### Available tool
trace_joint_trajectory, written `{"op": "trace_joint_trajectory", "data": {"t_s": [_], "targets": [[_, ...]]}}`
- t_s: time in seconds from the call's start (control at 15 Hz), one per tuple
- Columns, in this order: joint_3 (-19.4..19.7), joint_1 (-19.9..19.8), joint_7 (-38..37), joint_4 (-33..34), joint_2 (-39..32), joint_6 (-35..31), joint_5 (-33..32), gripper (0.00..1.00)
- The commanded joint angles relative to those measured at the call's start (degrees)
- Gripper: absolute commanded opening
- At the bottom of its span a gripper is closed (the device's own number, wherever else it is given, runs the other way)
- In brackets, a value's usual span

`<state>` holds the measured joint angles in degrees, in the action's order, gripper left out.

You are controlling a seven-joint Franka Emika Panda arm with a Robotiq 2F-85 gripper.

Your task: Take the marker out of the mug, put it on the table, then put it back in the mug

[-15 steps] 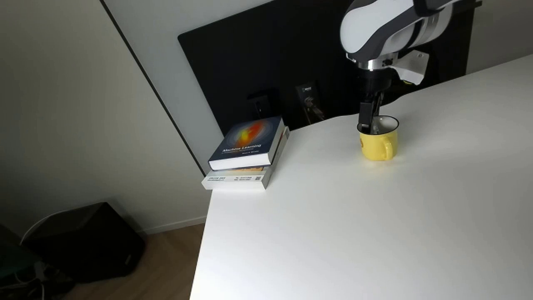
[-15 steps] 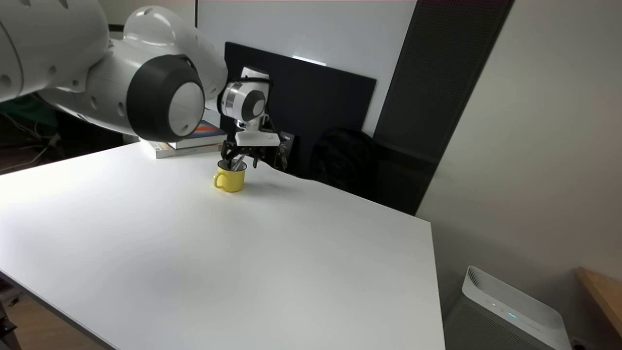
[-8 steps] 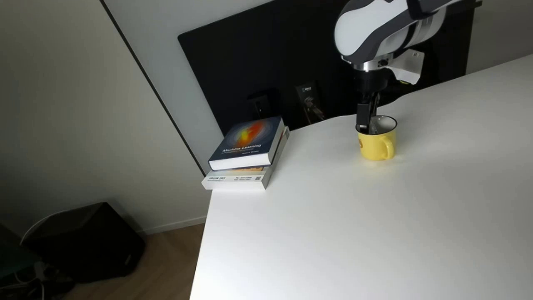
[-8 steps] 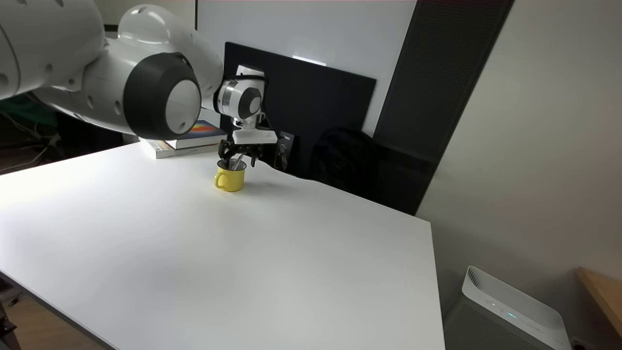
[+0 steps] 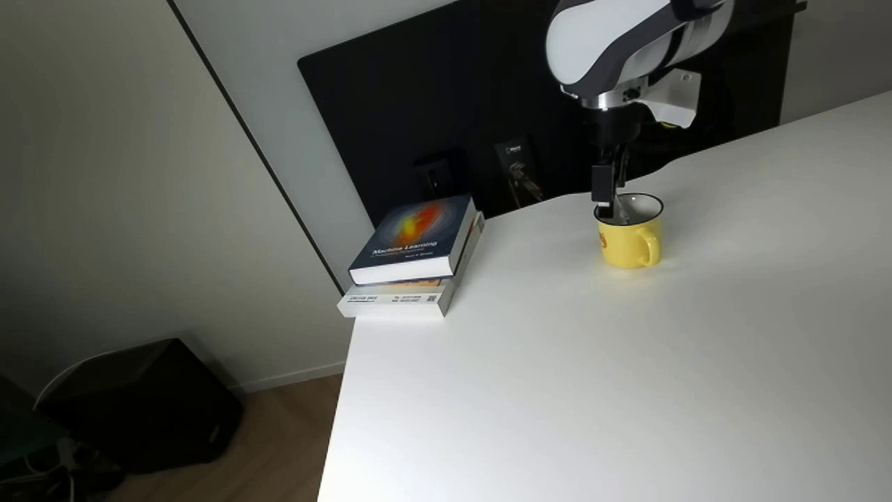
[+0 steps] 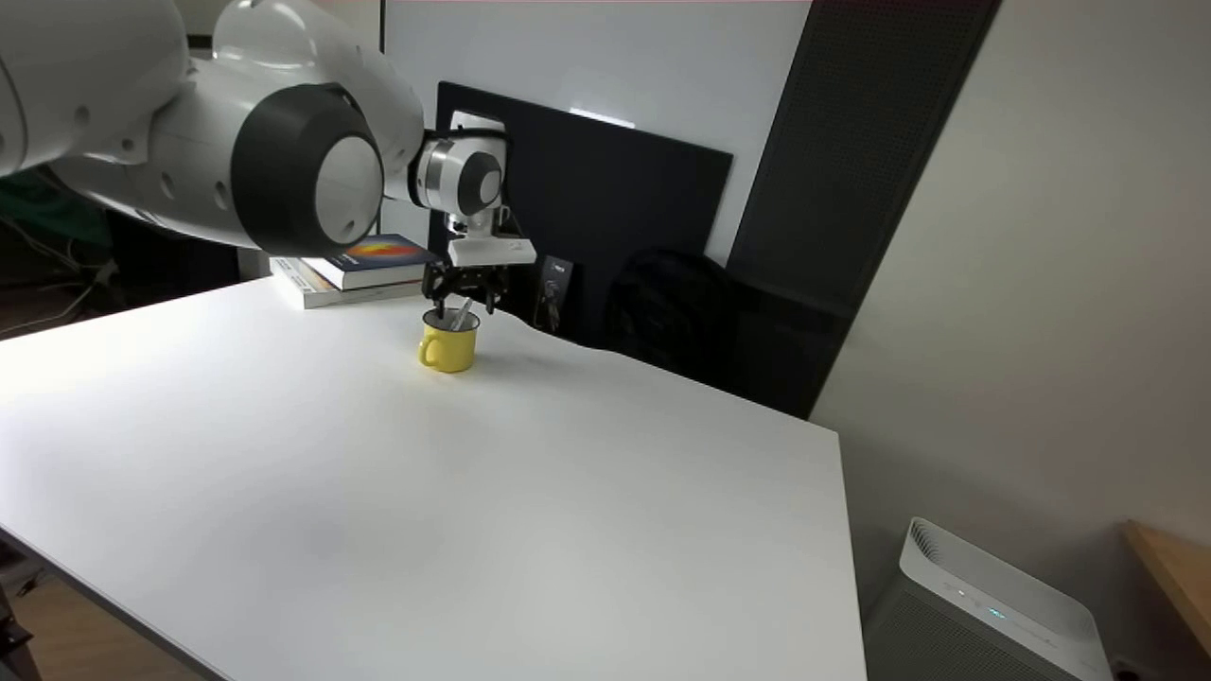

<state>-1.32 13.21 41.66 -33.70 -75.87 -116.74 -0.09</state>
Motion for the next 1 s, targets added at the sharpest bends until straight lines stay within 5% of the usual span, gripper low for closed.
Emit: {"op": "trace_joint_trajectory", "data": {"t_s": [0.0, 0.8, 0.87, 0.93], "targets": [[1.24, 0.64, -1.73, 1.29, 0.24, 1.6, -0.8, 1.0], [3.08, 1.91, -2.03, 2.2, 1.1, 1.46, -0.73, 1.0], [3.14, 1.9, -2.0, 2.21, 1.14, 1.41, -0.69, 0.75], [3.3, 1.93, -2.01, 2.21, 1.21, 1.4, -0.71, 0.74]]}}
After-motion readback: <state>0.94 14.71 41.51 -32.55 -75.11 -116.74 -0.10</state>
